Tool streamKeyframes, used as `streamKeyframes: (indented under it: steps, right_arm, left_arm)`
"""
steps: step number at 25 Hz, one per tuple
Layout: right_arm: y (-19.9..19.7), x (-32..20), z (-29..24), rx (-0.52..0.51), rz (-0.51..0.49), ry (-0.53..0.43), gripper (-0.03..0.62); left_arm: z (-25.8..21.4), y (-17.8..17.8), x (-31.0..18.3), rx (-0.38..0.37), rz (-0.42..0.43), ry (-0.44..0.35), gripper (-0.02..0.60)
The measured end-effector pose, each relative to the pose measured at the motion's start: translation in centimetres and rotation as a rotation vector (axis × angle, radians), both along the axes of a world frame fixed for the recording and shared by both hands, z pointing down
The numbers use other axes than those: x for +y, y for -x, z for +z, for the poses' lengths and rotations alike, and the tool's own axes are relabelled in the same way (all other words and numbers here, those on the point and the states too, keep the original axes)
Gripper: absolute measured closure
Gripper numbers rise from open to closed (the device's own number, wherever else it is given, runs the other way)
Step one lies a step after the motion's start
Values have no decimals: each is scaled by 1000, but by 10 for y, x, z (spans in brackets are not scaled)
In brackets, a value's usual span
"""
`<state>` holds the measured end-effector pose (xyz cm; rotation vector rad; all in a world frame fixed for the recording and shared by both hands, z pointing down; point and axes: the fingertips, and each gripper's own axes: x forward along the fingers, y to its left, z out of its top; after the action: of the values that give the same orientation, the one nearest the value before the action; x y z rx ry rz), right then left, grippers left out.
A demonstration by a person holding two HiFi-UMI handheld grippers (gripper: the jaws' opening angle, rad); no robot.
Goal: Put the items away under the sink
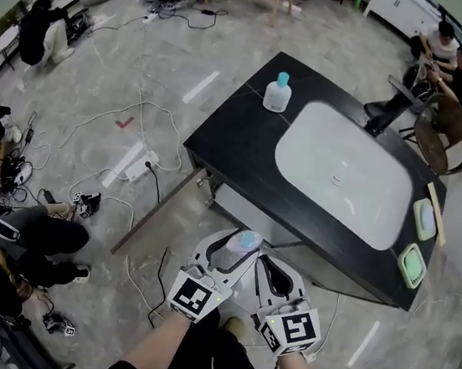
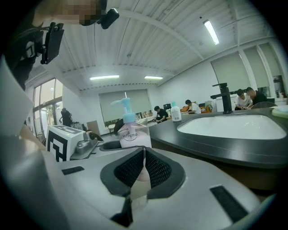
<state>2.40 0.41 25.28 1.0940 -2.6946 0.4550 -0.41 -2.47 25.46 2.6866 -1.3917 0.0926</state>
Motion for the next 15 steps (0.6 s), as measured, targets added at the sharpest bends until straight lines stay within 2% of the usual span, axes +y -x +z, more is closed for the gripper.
streamKeyframes:
  steps: [7,15]
  right_arm:
    - [-3,19,29,2,-28,15,560]
    - [-1,16,85,8,-49,27,560]
  left_arm:
    - [32,-1,20,-8,-28,19,373]
    - [92,-1,16,-28,-33,37,373]
